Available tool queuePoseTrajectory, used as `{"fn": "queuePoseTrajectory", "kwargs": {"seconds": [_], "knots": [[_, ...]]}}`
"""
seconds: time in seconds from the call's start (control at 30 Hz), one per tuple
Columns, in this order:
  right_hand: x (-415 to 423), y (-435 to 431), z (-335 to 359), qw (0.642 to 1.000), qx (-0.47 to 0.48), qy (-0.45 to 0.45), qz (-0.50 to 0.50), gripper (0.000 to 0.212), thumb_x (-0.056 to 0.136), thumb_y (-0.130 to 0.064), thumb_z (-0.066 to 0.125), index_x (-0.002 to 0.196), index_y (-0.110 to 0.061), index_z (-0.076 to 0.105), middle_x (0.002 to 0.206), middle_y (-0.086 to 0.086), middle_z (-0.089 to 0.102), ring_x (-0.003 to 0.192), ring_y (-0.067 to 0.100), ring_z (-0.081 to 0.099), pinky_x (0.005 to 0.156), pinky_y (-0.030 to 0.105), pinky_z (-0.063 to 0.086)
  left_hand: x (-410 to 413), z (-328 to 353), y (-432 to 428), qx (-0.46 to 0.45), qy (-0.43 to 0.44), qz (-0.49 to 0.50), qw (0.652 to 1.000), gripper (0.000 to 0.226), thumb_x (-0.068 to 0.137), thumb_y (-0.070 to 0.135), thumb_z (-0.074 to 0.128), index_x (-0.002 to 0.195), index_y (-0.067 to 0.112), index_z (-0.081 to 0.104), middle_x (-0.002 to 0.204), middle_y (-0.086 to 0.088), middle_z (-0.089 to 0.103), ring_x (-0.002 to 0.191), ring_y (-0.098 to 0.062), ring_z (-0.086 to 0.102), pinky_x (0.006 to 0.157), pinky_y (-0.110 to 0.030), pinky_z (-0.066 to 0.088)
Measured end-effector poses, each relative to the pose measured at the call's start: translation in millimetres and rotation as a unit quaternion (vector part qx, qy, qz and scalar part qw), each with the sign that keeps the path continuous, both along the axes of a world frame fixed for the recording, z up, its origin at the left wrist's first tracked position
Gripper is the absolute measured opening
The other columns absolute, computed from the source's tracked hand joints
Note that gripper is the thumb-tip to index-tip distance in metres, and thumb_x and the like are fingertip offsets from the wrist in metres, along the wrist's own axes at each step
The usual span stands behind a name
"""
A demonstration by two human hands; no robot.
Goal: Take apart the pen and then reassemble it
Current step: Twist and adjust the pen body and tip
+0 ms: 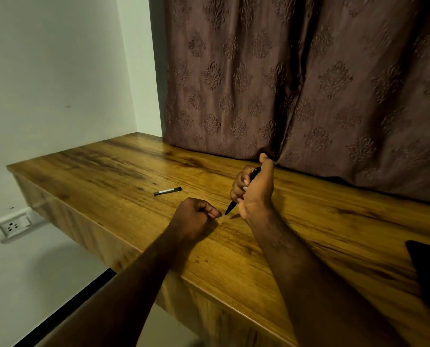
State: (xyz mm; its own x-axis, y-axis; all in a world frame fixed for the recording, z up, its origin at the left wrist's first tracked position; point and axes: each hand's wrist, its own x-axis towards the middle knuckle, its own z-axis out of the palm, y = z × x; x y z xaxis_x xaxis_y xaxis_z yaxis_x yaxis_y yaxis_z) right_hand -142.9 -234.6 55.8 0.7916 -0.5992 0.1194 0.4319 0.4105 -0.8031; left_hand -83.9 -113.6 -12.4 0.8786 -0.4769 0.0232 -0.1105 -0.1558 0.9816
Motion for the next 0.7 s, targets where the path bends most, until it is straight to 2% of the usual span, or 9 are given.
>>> {"fn": "queuePoseTrajectory", "kwargs": {"seconds": [0.07, 0.17, 0.33, 0.4, 0.5, 0.7], "knots": [[-0.3, -0.1, -1.0, 1.0, 0.003, 0.006, -0.003, 0.059, 0.093, -0.052, 0.034, 0.047, -0.015, 0.029, 0.039, -0.002, 0.021, 0.034, 0.014, 0.013, 0.043, 0.018, 0.013, 0.3, -0.8, 0.2, -0.003, 0.002, -0.001, 1.0, 0.021, 0.073, -0.011, 0.06, 0.075, 0.005, 0.074, 0.062, -0.009, 0.066, 0.05, -0.019, 0.056, 0.05, -0.026, 0.042], [-0.3, -1.7, 0.6, 1.0, 0.015, 0.004, -0.002, 0.054, 0.092, -0.045, 0.033, 0.047, -0.016, 0.027, 0.039, -0.002, 0.02, 0.035, 0.014, 0.011, 0.044, 0.017, 0.014, -0.5, -0.7, -0.2, -0.001, 0.001, -0.002, 1.0, 0.021, 0.073, -0.011, 0.061, 0.074, 0.006, 0.073, 0.061, -0.009, 0.066, 0.048, -0.018, 0.055, 0.05, -0.025, 0.041], [-1.3, -0.5, -0.9, 1.0, -0.003, 0.012, -0.003, 0.059, 0.093, -0.052, 0.037, 0.047, -0.015, 0.029, 0.04, -0.003, 0.021, 0.035, 0.014, 0.013, 0.045, 0.021, 0.011, -0.1, -0.8, 0.8, 0.005, -0.011, -0.004, 1.0, 0.021, 0.072, -0.009, 0.064, 0.075, 0.008, 0.075, 0.072, -0.013, 0.072, 0.054, -0.018, 0.058, 0.051, -0.027, 0.043], [-0.9, -0.3, -0.4, 1.0, -0.007, 0.016, -0.003, 0.055, 0.093, -0.047, 0.036, 0.047, -0.016, 0.029, 0.04, -0.003, 0.021, 0.034, 0.013, 0.013, 0.045, 0.021, 0.01, 0.4, -1.0, 1.0, 0.007, -0.012, -0.006, 1.0, 0.022, 0.072, -0.008, 0.064, 0.074, 0.01, 0.075, 0.069, -0.011, 0.072, 0.054, -0.018, 0.058, 0.052, -0.027, 0.043], [0.6, 0.0, -0.9, 1.0, -0.008, 0.013, 0.006, 0.059, 0.092, -0.053, 0.037, 0.047, -0.015, 0.03, 0.039, -0.003, 0.022, 0.035, 0.014, 0.014, 0.044, 0.02, 0.011, 0.3, 0.2, 1.0, 0.01, -0.011, -0.007, 1.0, 0.023, 0.074, -0.008, 0.062, 0.073, 0.01, 0.075, 0.06, -0.004, 0.067, 0.048, -0.014, 0.055, 0.05, -0.024, 0.041], [0.9, -0.3, -1.6, 1.0, -0.017, 0.015, 0.01, 0.058, 0.094, -0.048, 0.035, 0.045, -0.016, 0.03, 0.039, -0.003, 0.021, 0.034, 0.013, 0.013, 0.044, 0.018, 0.012, -2.1, 2.1, 0.7, 0.014, -0.017, -0.004, 1.0, 0.021, 0.075, -0.009, 0.061, 0.079, 0.006, 0.075, 0.062, -0.005, 0.067, 0.048, -0.012, 0.055, 0.047, -0.02, 0.04]]}}
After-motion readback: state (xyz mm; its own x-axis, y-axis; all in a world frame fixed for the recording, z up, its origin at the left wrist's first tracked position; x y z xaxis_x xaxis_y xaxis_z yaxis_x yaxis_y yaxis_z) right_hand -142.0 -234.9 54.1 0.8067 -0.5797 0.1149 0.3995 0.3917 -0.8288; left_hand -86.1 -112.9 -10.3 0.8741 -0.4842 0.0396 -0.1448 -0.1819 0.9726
